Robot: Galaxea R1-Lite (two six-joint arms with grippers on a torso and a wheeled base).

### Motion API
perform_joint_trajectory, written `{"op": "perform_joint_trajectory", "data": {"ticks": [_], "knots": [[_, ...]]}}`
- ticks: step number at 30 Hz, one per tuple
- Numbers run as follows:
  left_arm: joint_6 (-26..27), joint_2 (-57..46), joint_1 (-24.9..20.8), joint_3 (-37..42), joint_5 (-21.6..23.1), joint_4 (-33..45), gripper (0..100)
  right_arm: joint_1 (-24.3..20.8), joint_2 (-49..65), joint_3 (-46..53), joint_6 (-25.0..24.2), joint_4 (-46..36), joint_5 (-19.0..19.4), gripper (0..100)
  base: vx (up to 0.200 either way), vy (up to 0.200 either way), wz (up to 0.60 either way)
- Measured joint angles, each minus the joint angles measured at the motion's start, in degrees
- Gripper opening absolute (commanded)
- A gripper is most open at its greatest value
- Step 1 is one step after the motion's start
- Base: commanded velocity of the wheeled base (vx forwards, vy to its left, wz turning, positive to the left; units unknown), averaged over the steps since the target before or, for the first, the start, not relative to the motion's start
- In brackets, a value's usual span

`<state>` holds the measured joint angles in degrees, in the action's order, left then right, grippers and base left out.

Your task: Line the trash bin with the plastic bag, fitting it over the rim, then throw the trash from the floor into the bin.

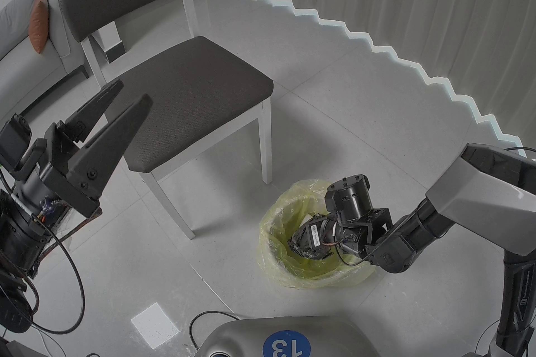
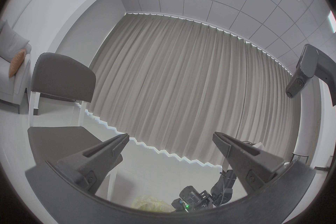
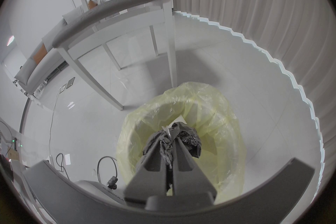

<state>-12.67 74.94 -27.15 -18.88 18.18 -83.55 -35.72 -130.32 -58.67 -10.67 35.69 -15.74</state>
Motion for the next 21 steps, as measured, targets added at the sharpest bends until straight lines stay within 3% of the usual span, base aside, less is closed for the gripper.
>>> {"op": "perform_joint_trajectory", "data": {"ticks": [14,21], "knots": [[0.02,-0.11,-0.18,0.28,0.0,-0.11,100,7.19,-1.52,-1.85,0.95,0.05,-0.77,0,0.0,0.0,0.0],[-0.02,-0.11,-0.18,0.32,0.02,-0.09,100,6.21,-0.99,-1.68,1.1,0.05,-0.77,0,0.0,0.0,0.0]]}}
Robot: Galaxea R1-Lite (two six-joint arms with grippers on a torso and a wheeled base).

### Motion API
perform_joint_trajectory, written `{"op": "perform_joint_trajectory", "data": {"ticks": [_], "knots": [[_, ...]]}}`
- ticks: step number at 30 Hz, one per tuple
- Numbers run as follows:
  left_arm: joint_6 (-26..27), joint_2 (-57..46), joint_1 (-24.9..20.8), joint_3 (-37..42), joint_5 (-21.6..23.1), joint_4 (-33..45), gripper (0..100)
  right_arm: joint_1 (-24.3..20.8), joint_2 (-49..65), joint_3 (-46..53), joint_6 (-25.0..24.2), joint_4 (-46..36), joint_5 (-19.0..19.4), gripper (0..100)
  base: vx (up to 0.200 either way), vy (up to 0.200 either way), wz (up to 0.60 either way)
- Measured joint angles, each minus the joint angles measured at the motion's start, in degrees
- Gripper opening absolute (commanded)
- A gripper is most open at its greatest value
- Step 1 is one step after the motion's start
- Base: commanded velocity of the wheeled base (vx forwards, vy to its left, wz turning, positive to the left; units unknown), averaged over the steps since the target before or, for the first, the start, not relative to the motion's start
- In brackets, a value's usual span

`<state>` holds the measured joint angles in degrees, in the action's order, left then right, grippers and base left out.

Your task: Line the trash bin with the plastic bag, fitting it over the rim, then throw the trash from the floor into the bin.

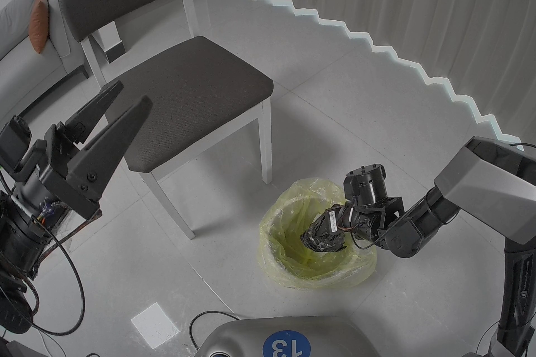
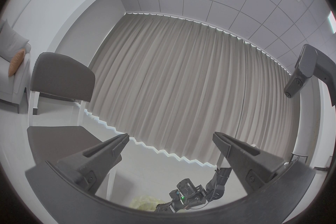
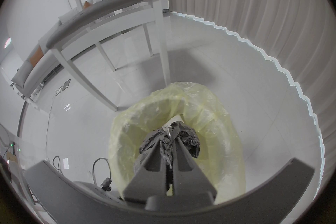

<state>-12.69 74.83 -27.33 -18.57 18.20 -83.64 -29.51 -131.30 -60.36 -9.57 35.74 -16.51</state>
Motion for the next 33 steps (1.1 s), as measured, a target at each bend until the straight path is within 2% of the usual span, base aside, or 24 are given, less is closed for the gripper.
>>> {"op": "perform_joint_trajectory", "data": {"ticks": [7,13,19,27,33], "knots": [[0.02,0.0,-0.01,0.02,-0.02,0.0,100,-4.58,-0.26,-0.28,0.32,-0.09,0.0,0,0.0,0.0,0.0],[0.05,0.0,-0.12,0.05,-0.02,-0.02,100,-6.29,-2.96,-2.16,1.1,-0.13,0.0,0,0.0,0.0,0.0],[0.0,0.0,-0.12,0.05,0.0,-0.02,100,-9.92,-5.57,-3.07,1.17,-0.2,0.01,0,0.0,0.0,0.0],[-1.8,-0.68,1.23,-0.22,1.41,-0.5,100,-6.95,-7.95,-4.55,1.21,-0.93,0.11,0,0.0,0.0,0.0],[-4.85,-3.83,4.44,0.38,8.95,-0.41,100,-5.9,-8.78,-4.72,1.21,-0.96,0.12,0,0.0,0.0,0.0]]}}
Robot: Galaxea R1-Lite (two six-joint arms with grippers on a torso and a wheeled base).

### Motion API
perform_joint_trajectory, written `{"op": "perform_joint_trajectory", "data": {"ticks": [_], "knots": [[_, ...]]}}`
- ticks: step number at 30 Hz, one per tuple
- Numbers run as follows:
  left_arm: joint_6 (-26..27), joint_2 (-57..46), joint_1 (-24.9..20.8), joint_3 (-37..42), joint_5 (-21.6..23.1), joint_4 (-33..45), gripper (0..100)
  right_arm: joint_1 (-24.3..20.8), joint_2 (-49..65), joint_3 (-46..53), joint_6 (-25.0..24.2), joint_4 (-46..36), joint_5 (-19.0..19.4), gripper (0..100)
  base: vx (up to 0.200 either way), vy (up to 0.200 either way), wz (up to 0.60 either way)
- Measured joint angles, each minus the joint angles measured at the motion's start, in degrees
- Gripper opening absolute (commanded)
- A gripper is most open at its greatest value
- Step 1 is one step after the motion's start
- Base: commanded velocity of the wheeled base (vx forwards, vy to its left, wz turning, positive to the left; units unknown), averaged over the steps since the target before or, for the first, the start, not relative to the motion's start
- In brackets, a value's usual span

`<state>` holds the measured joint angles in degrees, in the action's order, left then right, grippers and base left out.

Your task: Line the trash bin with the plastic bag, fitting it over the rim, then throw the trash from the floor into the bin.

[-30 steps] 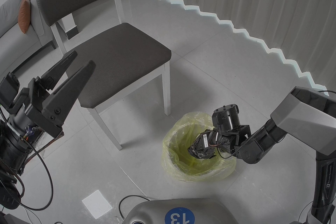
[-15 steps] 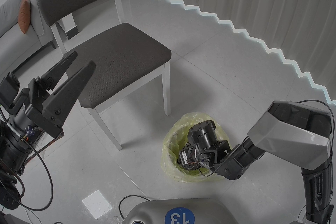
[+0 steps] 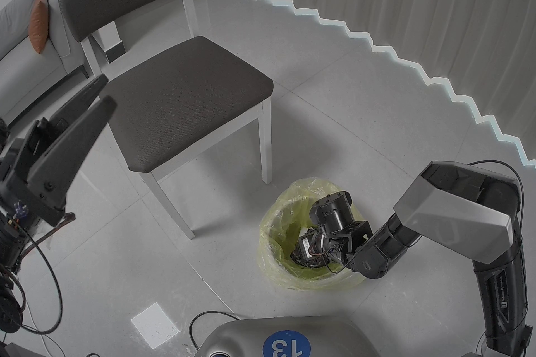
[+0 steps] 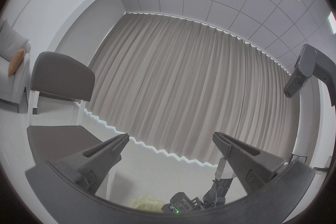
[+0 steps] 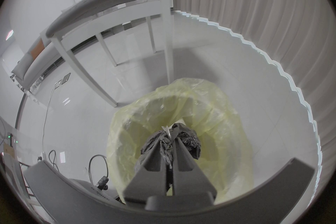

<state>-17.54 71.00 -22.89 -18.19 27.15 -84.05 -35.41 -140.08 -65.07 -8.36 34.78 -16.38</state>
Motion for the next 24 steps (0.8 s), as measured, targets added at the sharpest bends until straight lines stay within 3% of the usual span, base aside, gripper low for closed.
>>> {"op": "perform_joint_trajectory", "data": {"ticks": [7,24], "knots": [[-1.61,-5.57,2.0,1.05,3.69,0.44,100,-1.6,0.5,0.69,0.05,-0.88,-0.01,0,0.0,0.0,0.0],[-1.76,-6.95,1.84,1.62,3.72,0.6,100,0.74,0.44,-0.11,1.66,-2.24,-0.06,0,0.0,0.0,0.0]]}}
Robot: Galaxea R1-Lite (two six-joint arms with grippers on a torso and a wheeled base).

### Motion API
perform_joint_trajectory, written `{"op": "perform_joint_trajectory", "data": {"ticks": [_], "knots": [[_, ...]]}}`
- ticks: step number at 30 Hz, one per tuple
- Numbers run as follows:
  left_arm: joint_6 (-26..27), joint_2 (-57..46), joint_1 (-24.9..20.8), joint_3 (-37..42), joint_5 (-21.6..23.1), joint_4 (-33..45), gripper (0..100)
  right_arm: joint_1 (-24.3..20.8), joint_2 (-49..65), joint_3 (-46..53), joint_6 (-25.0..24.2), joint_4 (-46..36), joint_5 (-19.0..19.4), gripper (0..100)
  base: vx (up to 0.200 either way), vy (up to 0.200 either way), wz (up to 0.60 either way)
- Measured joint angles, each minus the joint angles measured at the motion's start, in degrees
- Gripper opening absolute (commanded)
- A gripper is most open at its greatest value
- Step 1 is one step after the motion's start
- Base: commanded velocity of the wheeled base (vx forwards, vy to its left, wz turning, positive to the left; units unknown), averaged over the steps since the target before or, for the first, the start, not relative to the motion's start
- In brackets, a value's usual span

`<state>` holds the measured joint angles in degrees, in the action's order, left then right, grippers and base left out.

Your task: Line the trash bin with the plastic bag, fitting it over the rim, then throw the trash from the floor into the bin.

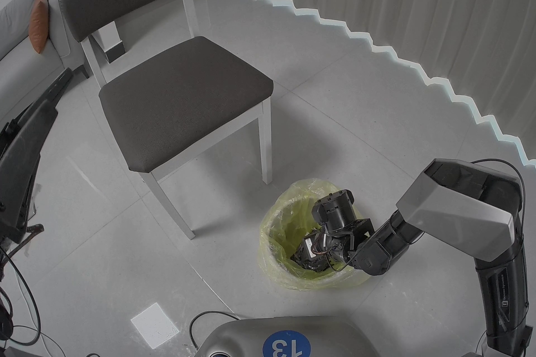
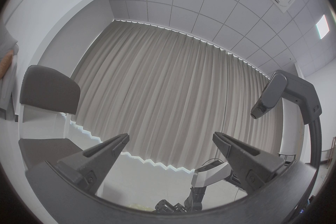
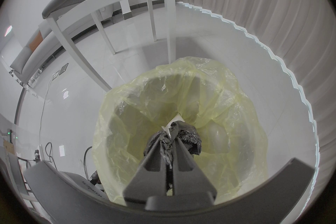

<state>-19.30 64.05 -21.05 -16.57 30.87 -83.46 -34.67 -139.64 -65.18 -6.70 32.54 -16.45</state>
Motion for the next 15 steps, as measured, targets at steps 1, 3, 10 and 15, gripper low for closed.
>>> {"op": "perform_joint_trajectory", "data": {"ticks": [1,3,10,15], "knots": [[0.01,0.2,-0.02,0.0,0.0,-0.02,100,0.05,-0.21,-0.61,0.11,-0.05,0.0,0,0.0,0.0,0.0],[0.01,0.65,-0.11,-0.02,-0.02,0.0,100,0.16,-0.68,-1.99,0.46,-0.2,0.02,0,0.0,0.0,0.0],[0.06,4.3,-0.05,-0.62,-0.38,0.0,100,0.66,-3.06,-6.17,1.93,-2.32,0.02,0,0.0,0.0,0.0],[0.09,6.51,0.13,-0.84,-0.44,-0.16,100,0.94,-5.51,-7.83,2.15,-2.62,0.02,0,0.0,0.0,0.0]]}}
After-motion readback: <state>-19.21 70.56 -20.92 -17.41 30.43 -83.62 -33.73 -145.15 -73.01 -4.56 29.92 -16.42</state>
